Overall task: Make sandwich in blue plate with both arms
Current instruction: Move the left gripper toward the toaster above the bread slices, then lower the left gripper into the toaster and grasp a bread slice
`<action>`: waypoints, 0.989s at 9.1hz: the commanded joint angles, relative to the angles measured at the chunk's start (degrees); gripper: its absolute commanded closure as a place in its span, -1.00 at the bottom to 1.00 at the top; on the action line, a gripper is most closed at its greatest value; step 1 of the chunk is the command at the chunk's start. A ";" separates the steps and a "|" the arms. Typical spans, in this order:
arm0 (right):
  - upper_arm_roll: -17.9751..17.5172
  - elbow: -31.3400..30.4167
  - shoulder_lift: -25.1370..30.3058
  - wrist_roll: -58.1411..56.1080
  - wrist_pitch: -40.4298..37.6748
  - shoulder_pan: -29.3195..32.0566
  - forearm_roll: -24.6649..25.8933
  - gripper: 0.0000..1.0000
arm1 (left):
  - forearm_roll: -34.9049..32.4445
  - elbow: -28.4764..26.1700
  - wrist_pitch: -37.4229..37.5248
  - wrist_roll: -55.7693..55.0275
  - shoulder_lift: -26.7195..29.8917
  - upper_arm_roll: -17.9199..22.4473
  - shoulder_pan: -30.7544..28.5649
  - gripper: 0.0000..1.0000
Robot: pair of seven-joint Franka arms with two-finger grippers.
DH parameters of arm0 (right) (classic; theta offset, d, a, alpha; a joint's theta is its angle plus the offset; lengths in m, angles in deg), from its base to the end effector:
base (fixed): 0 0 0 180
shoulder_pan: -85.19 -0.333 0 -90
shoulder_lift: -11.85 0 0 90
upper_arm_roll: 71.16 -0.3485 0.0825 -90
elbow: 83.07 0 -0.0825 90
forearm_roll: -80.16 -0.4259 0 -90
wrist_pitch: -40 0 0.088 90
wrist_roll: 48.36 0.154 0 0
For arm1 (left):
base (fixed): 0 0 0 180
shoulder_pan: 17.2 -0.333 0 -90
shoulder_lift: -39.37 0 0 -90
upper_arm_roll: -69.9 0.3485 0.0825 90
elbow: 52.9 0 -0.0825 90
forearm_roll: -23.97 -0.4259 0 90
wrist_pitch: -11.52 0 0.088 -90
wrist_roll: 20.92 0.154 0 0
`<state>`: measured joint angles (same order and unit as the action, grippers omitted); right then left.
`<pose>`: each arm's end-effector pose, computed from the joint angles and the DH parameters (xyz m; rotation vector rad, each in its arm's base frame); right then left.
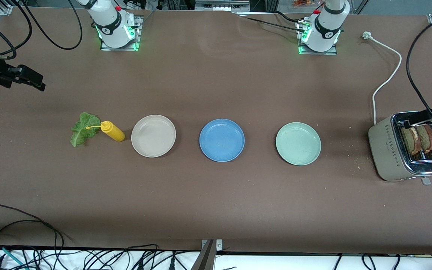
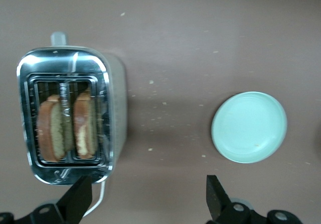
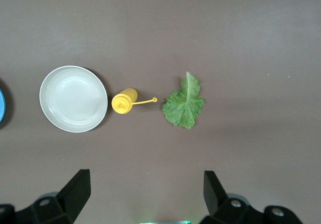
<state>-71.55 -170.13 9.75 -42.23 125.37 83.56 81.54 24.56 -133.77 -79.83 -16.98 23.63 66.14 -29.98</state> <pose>0.5973 0.0171 0.6075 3.1095 -0.1134 -0.1001 0.6710 0.1099 0.5179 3.0971 0.1410 -0.1357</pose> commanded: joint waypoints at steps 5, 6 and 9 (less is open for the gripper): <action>0.30 0.66 0.25 0.55 -1.08 -0.04 -1.03 -1.00 | -4.63 1.15 -10.87 1.85 -11.49 -0.72 -4.62 -0.77; 0.30 0.66 0.25 0.55 -1.08 -0.04 -1.03 -1.00 | -4.63 1.07 -10.87 2.03 -12.11 -0.72 -4.62 -0.69; 0.30 0.66 0.25 0.55 -1.08 -0.04 -1.03 -1.00 | -5.86 0.54 -10.25 1.77 -12.12 -0.63 -6.02 -0.69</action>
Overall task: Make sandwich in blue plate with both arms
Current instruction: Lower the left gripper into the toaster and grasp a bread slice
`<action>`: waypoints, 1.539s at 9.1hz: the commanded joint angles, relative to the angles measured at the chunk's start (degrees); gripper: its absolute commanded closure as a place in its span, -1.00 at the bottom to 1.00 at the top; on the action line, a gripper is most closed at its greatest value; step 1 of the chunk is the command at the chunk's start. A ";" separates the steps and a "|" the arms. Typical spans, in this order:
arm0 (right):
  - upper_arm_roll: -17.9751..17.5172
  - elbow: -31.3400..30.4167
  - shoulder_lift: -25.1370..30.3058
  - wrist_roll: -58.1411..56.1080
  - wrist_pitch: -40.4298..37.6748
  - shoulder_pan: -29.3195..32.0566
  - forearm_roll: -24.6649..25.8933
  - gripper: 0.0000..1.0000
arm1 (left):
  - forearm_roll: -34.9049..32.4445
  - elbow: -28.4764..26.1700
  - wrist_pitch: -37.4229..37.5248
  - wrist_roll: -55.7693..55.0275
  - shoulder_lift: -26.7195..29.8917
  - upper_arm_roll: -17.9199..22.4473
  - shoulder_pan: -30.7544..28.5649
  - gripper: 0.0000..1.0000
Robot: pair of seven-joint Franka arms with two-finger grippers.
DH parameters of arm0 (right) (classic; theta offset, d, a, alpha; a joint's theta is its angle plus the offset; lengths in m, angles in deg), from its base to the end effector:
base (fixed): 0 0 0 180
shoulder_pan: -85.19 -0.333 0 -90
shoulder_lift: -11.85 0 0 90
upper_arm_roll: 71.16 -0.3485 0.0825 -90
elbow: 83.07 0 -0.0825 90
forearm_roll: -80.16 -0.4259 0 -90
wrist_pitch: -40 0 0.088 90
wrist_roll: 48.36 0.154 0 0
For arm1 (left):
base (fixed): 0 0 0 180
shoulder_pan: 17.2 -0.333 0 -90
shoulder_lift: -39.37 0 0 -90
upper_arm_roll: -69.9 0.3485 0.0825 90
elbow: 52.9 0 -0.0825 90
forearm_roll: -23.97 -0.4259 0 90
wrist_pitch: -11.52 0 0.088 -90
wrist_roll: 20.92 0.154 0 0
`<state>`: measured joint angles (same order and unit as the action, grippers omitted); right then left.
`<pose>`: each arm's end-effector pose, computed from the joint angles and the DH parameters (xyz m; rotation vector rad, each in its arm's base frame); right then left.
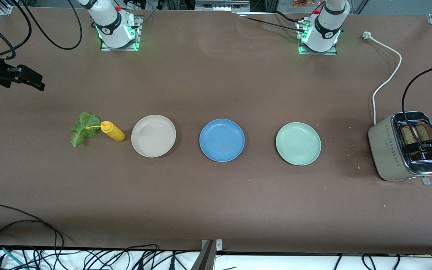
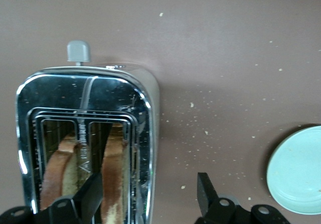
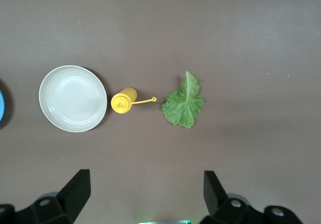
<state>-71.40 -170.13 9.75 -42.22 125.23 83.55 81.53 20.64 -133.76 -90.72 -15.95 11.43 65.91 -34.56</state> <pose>0.5969 0.0157 0.6074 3.1092 -0.1175 -0.1039 0.7122 0.1849 0.3807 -3.1243 -0.2148 0.1810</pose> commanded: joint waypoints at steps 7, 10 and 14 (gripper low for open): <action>0.06 0.66 0.25 0.46 -0.94 -0.03 -1.03 -1.00 | -2.02 -0.08 1.25 0.21 -2.73 -0.32 -2.51 -0.64; 0.06 0.66 0.25 0.46 -0.94 -0.03 -1.02 -1.00 | -6.48 -0.08 5.37 0.56 -2.82 -0.41 -2.42 0.09; -0.03 0.66 0.25 0.54 -0.94 -0.03 -1.03 -1.00 | -7.12 0.09 7.06 0.74 -2.82 -0.41 -2.24 1.00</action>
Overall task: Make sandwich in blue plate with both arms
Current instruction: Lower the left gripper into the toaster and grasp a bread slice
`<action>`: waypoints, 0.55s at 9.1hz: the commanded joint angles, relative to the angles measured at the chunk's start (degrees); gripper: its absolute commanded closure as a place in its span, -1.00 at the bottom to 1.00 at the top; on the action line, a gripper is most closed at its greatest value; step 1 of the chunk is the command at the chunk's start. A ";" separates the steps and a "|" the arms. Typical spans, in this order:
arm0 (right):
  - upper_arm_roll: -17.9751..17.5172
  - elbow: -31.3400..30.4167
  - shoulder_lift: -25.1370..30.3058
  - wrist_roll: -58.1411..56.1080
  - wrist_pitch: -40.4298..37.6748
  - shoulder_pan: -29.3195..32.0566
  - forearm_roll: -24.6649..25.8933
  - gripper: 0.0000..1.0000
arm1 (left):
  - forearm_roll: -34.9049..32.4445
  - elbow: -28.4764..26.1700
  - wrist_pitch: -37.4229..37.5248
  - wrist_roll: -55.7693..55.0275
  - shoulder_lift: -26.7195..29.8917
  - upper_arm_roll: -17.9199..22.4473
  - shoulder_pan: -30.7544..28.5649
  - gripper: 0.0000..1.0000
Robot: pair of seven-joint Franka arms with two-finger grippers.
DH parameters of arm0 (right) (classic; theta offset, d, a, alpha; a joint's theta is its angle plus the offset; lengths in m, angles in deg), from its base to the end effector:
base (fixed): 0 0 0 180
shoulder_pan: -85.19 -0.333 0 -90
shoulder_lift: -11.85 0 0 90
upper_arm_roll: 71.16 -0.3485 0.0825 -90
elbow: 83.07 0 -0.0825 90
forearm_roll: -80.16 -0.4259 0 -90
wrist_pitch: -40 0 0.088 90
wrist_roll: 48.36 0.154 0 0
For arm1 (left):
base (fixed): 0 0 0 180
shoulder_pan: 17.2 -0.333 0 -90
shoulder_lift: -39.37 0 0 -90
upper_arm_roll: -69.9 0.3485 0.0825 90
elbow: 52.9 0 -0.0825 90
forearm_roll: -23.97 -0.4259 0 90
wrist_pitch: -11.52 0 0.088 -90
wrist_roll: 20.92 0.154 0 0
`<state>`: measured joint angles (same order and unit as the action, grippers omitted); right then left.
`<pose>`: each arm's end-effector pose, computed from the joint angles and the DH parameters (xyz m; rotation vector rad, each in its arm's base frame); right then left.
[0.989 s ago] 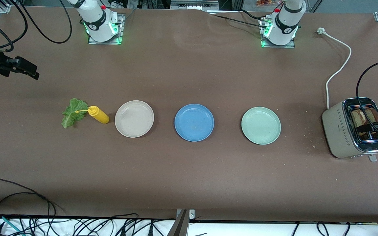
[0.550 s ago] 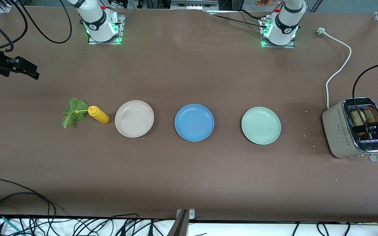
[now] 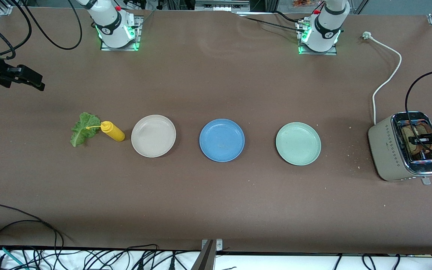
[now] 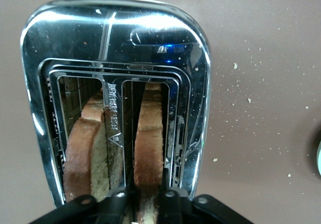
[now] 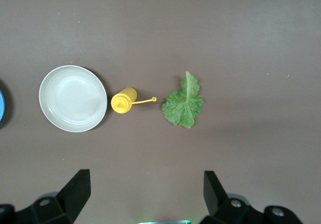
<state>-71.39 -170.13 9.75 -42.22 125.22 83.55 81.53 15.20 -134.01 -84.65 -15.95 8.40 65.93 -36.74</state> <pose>0.5969 0.0156 0.6073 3.1091 -0.1177 -0.1042 0.6844 0.2209 0.3350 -3.0391 -0.2318 0.4474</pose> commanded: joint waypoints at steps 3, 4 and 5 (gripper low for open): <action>-0.03 0.66 0.25 0.45 -0.93 -0.03 -0.93 -1.00 | -1.52 2.19 1.16 0.74 2.04 -1.21 0.55 1.00; -0.03 0.66 0.25 0.54 -0.93 -0.03 -1.02 -1.00 | -1.43 2.89 3.08 0.74 3.62 -2.08 1.08 1.00; -0.03 0.66 0.25 0.54 -0.93 -0.03 -1.02 -1.00 | -0.90 4.64 7.45 0.74 5.81 -2.88 1.17 1.00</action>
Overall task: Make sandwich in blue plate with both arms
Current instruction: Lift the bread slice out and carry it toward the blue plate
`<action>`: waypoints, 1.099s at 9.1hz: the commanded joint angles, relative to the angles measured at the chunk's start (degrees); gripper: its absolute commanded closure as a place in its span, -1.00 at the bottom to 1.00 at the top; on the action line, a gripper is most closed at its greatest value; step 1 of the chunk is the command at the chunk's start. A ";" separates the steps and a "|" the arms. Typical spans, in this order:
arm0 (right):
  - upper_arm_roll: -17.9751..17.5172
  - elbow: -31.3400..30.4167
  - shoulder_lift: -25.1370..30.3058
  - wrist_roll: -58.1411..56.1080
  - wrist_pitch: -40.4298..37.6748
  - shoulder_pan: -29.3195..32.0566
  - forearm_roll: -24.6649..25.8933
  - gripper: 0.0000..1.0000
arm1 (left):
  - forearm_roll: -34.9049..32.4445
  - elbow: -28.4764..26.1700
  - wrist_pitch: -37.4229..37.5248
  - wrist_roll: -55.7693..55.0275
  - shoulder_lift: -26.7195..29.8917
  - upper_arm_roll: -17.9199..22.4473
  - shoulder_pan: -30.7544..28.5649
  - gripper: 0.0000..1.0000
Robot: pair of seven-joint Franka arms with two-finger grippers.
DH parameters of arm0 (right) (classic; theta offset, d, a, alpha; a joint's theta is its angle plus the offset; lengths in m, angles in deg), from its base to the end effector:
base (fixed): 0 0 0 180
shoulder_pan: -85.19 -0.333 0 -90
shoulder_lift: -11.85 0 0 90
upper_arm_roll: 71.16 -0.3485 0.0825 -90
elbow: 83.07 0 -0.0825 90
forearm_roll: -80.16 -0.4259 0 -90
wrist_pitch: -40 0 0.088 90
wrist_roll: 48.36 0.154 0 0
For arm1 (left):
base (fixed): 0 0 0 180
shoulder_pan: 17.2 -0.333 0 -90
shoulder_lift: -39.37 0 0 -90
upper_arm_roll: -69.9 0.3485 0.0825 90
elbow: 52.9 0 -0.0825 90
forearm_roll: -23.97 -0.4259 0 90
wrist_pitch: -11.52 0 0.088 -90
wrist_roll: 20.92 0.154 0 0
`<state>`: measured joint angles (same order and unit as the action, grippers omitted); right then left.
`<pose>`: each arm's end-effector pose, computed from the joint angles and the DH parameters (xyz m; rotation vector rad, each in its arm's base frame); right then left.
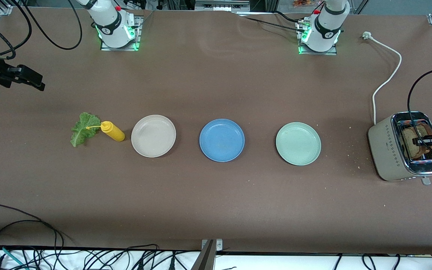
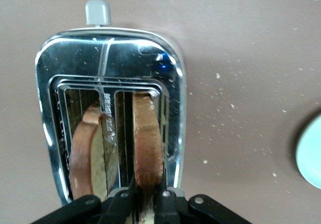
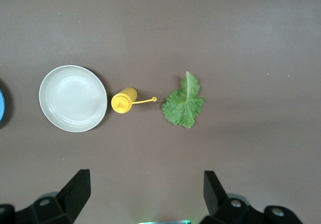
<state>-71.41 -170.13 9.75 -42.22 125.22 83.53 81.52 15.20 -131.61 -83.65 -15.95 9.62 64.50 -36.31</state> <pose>0.5969 0.0160 0.6073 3.1093 -0.1166 -0.1042 0.6966 0.2038 0.3698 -3.0491 -0.1956 0.3730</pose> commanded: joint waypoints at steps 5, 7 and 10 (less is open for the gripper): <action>-0.01 0.66 0.26 0.46 -0.93 -0.02 -1.01 -1.00 | 10.69 6.38 16.84 -8.96 11.56 -9.25 0.82 1.00; -0.01 0.66 0.26 0.46 -0.93 -0.02 -1.01 -1.00 | 17.70 4.81 17.04 -19.08 10.95 -14.18 0.91 1.00; 0.08 0.83 0.26 0.46 -0.93 -0.02 -1.01 -1.00 | 29.23 -1.24 9.35 -28.67 10.68 -17.27 4.32 1.00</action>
<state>-71.47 -170.13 9.76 -42.22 125.18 83.52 81.49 38.66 -128.62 -68.13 -38.64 20.09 48.54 -34.33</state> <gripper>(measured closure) 0.000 0.912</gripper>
